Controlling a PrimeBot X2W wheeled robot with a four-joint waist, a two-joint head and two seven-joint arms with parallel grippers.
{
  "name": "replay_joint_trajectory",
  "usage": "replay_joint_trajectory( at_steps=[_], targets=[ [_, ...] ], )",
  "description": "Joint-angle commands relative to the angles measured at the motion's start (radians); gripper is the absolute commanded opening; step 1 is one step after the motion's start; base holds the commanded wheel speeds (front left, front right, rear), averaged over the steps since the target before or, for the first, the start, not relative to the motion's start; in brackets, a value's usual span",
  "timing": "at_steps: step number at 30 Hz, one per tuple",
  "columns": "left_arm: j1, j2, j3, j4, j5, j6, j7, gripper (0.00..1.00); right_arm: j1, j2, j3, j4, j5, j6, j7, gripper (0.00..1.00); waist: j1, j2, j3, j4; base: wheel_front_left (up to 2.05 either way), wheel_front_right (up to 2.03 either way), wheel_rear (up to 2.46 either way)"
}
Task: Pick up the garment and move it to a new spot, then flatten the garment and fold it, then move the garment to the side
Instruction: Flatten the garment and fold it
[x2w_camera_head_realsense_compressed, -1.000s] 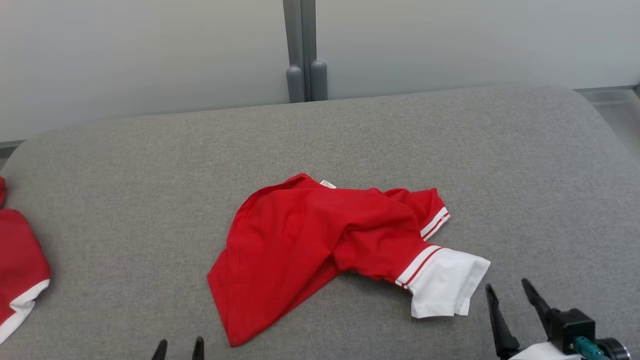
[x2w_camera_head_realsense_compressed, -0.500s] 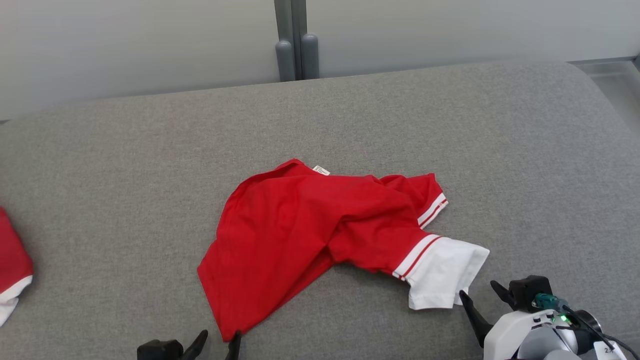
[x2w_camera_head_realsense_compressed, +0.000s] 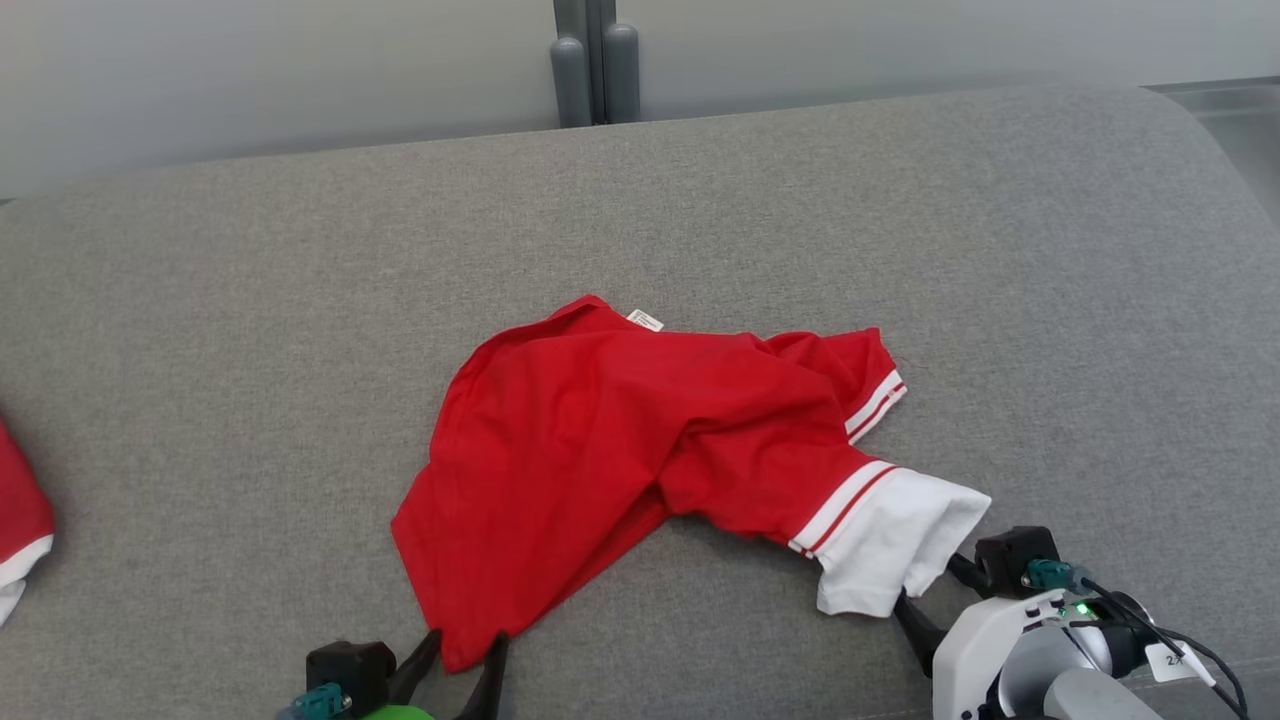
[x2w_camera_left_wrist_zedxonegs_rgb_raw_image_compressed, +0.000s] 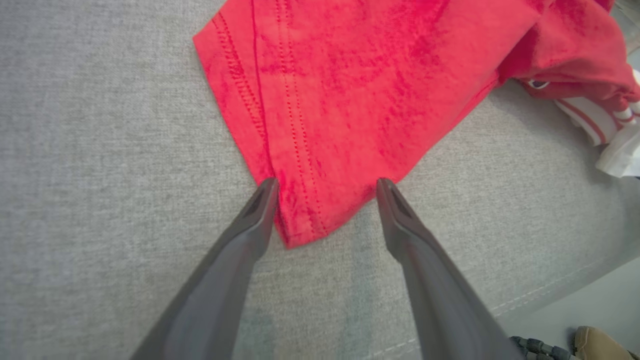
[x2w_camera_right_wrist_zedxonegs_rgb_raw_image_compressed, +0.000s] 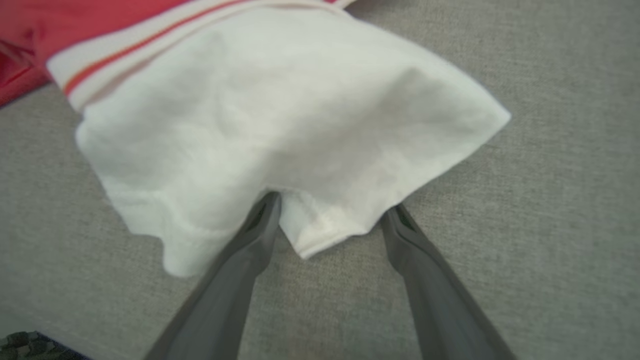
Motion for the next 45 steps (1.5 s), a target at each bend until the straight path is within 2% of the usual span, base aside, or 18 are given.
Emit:
replay_joint_trajectory(
  at_steps=[1,5,8,10,12,19,21,22,23,24,25,26,32,36,43,44,45],
  targets=[
    [-0.014,0.003,-0.003,0.003,-0.008,0.002,-0.001,1.00,-0.004,-0.001,0.008,0.013,0.010,-0.001,-0.002,1.00,0.0000,0.0000,0.001,0.001,0.00,0.00,0.00],
    [-0.013,0.007,-0.011,0.008,-0.013,0.001,0.008,1.00,-0.012,-0.010,0.036,0.037,0.034,-0.001,-0.007,0.98,0.0000,0.0000,0.004,0.003,0.00,0.00,0.00],
    [-0.007,0.009,-0.014,0.005,-0.023,0.001,0.010,1.00,-0.018,-0.016,0.050,0.050,0.049,-0.001,-0.015,0.48,0.0000,0.0000,0.006,0.004,0.00,0.00,0.00],
    [-0.004,0.014,-0.016,0.008,-0.023,0.001,0.013,1.00,-0.021,-0.019,0.056,0.057,0.059,-0.001,-0.021,0.35,0.0000,0.0000,0.006,0.004,0.00,0.00,0.00],
    [-0.004,0.014,-0.019,0.013,-0.023,0.001,0.016,1.00,-0.023,-0.022,0.062,0.063,0.066,-0.001,-0.028,0.29,0.0000,0.0000,0.006,0.003,0.00,0.00,0.00],
    [-0.009,0.008,-0.032,0.029,-0.037,0.001,0.017,1.00,-0.037,-0.028,0.079,0.080,0.081,-0.001,-0.045,0.28,0.0000,0.0000,0.006,-0.008,0.00,0.00,0.00],
    [-0.014,0.006,-0.041,0.032,-0.044,0.001,0.020,1.00,-0.041,-0.029,0.084,0.083,0.086,-0.001,-0.050,0.24,0.0000,0.0000,0.007,-0.011,0.00,0.00,0.00],
    [-0.016,0.005,-0.044,0.033,-0.048,0.001,0.021,1.00,-0.043,-0.029,0.085,0.083,0.088,-0.001,-0.052,0.16,0.0000,0.0000,0.008,-0.012,0.00,0.00,0.00],
    [-0.019,0.005,-0.046,0.036,-0.055,0.001,0.022,0.64,-0.044,-0.029,0.087,0.083,0.091,-0.001,-0.055,0.10,0.0000,0.0000,0.008,-0.013,0.00,0.00,0.00],
    [-0.021,0.005,-0.047,0.040,-0.058,0.000,0.022,0.35,-0.046,-0.029,0.089,0.083,0.095,-0.002,-0.057,0.04,0.0000,0.0000,0.008,-0.014,0.00,0.00,0.00],
    [-0.023,0.007,-0.049,0.045,-0.062,0.000,0.023,0.15,-0.049,-0.030,0.090,0.084,0.096,-0.002,-0.060,0.00,0.0000,0.0000,0.008,-0.015,0.00,0.00,0.00],
    [-0.025,0.010,-0.051,0.051,-0.065,0.000,0.022,0.00,-0.052,-0.030,0.092,0.083,0.100,-0.002,-0.064,0.00,0.0000,0.0000,0.009,-0.016,0.00,0.00,0.00],
    [-0.043,0.025,-0.053,0.066,-0.086,0.000,0.005,0.00,-0.068,-0.034,0.104,0.054,0.144,-0.002,-0.078,0.00,0.0000,0.0000,0.007,-0.025,0.00,0.00,0.00],
    [-0.049,0.046,-0.032,0.044,-0.119,0.000,-0.009,0.00,-0.069,-0.052,0.085,-0.023,0.238,-0.001,-0.085,0.00,0.0000,0.0000,0.002,-0.034,0.00,0.00,0.00],
    [-0.003,0.103,0.037,-0.136,-0.220,0.000,0.036,0.00,-0.016,-0.196,0.037,-0.290,0.442,-0.001,-0.004,0.00,0.0000,0.0000,-0.014,-0.053,0.00,0.00,0.00],
    [-0.003,0.103,0.037,-0.136,-0.220,0.000,0.036,0.00,-0.016,-0.196,0.037,-0.290,0.442,-0.001,-0.004,0.00,0.0000,0.0000,-0.014,-0.053,0.00,0.00,0.00],
    [0.018,0.123,0.051,-0.221,-0.251,0.000,0.072,0.00,0.007,-0.242,0.002,-0.383,0.508,-0.001,0.032,0.00,0.0000,0.0000,-0.020,-0.059,0.00,0.00,0.00]
  ],
)
